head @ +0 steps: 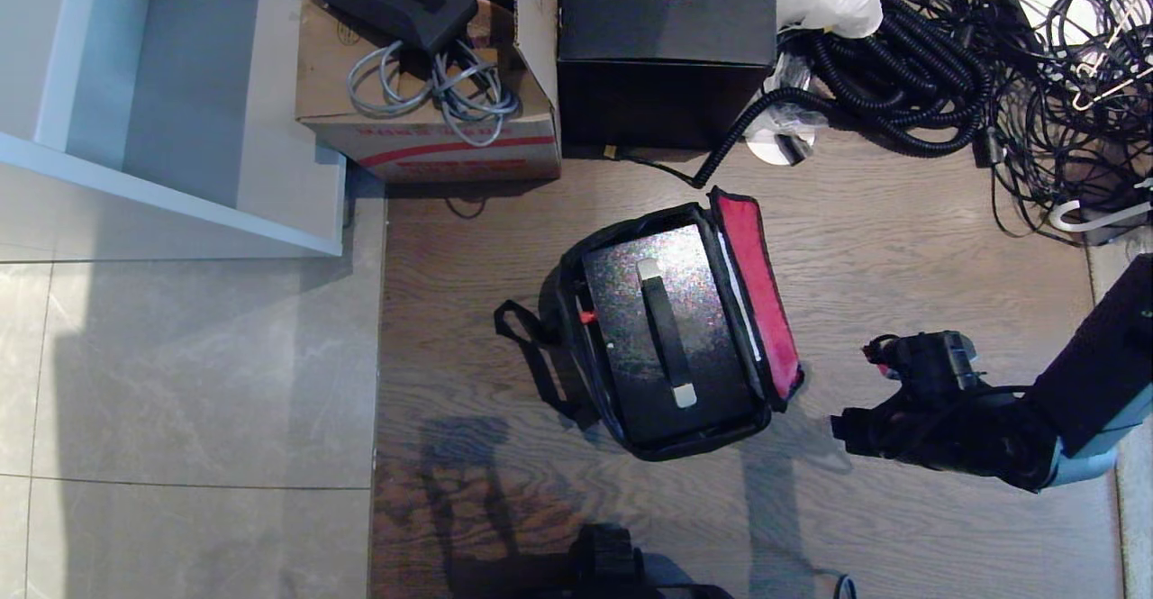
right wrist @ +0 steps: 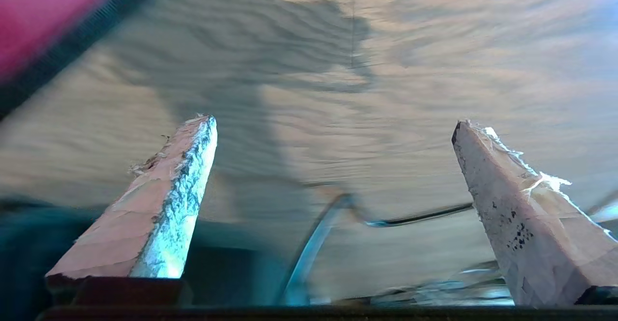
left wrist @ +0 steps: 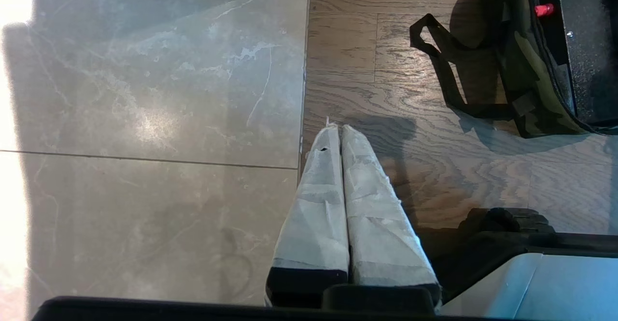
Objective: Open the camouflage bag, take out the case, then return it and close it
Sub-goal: Close the top of the storage box
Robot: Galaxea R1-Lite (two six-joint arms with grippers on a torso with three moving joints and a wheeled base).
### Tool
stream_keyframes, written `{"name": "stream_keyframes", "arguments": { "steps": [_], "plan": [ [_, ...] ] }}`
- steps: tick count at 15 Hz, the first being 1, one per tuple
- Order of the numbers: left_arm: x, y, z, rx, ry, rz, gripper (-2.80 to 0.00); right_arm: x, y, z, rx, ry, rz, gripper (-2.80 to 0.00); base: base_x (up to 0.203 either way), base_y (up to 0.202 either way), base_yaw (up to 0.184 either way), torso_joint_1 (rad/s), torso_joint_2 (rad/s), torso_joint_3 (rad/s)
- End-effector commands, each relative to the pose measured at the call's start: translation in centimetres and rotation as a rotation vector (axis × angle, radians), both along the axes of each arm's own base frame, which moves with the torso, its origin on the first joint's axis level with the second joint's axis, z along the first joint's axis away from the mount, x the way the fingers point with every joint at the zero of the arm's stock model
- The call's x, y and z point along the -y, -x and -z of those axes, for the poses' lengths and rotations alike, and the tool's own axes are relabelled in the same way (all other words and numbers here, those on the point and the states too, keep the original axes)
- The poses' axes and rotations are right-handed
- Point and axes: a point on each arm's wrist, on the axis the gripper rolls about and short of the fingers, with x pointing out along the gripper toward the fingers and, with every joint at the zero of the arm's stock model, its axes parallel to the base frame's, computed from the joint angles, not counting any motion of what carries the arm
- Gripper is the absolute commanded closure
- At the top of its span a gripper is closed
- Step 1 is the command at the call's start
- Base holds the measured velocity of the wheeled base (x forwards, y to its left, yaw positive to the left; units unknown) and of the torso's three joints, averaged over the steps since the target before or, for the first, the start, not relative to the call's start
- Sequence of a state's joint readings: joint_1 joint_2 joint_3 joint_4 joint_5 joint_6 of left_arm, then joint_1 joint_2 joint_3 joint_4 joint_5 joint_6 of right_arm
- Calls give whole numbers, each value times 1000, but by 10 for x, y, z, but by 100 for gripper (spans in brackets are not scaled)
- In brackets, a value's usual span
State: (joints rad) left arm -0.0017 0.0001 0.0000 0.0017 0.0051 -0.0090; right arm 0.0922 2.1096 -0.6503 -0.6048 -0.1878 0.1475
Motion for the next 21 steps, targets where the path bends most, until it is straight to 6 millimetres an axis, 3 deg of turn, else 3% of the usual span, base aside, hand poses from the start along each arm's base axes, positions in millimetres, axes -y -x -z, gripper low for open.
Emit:
{"name": "stream_keyframes", "arguments": {
  "steps": [1,3,8,11,14,17,21],
  "plan": [
    [0,0,0,0,0,-1,0,-17,1,6,-2,125,-46,-280,0,0,0,0,0,0],
    [0,0,0,0,0,-1,0,-20,-2,3,48,157,-33,-280,0,0,0,0,0,0],
    [0,0,0,0,0,-1,0,-26,-14,3,156,-244,46,-280,0,0,0,0,0,0],
    [0,0,0,0,0,0,0,-26,-10,5,93,-303,21,-280,0,0,0,0,0,0],
    [0,0,0,0,0,0,0,-24,-6,-24,170,-369,12,-280,0,0,0,0,0,0],
    [0,0,0,0,0,0,0,-11,10,-60,241,-443,-46,-280,0,0,0,0,0,0],
    [0,0,0,0,0,-1,0,-7,35,-84,234,-522,-140,-280,0,0,0,0,0,0]
  ]
}}
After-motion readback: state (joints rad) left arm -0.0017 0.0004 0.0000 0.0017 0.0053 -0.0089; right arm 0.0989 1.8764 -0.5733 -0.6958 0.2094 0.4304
